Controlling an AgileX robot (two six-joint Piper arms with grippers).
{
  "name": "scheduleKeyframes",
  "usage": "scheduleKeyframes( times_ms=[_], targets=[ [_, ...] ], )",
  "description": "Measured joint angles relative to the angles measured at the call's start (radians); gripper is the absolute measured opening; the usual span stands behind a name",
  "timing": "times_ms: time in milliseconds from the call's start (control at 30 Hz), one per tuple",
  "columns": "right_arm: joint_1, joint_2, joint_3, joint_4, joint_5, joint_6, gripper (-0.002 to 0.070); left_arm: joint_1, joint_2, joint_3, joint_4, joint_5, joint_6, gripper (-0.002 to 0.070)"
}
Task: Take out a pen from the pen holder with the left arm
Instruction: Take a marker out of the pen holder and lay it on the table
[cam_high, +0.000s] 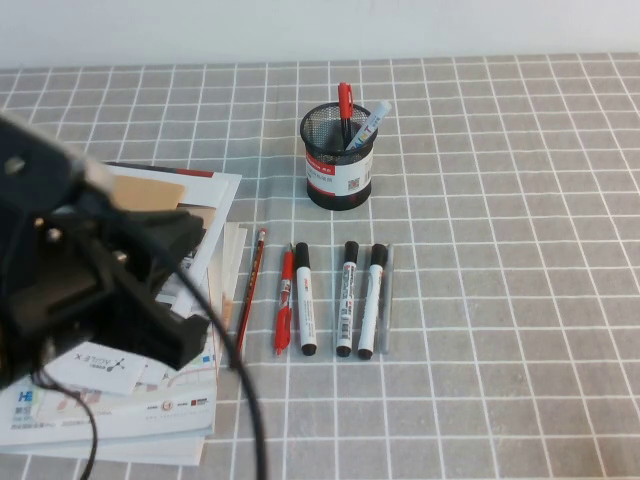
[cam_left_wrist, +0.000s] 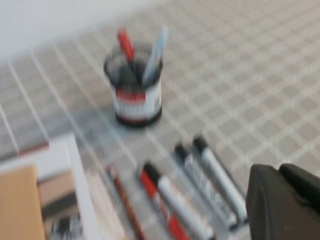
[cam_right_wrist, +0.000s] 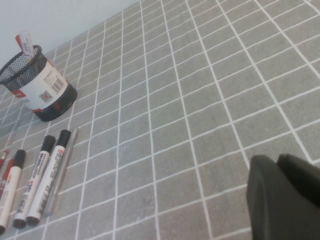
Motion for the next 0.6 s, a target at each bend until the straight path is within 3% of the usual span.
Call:
scheduleKeyframes(
  times_ms=[100,300,433,600],
  targets=[
    [0.000,0.000,0.000,0.000,0.000,0.000,-0.0013,0.068,-0.076,0.124,0.008,-0.198,-0.024,-0.0001],
    [0.000,0.000,0.000,0.000,0.000,0.000,-0.0013,0.278,-0.290,0.437,-0.024,-0.460,-0.030,-0.0001],
    [0.000,0.000,0.000,0.000,0.000,0.000,-0.0013,0.402,-0.483,0.603,-0.058,-0.481,-0.030,-0.0001],
    [0.000,0.000,0.000,0.000,0.000,0.000,-0.0013,0.583,-0.749,0.716,-0.147,-0.337,-0.030,-0.0001]
  ],
)
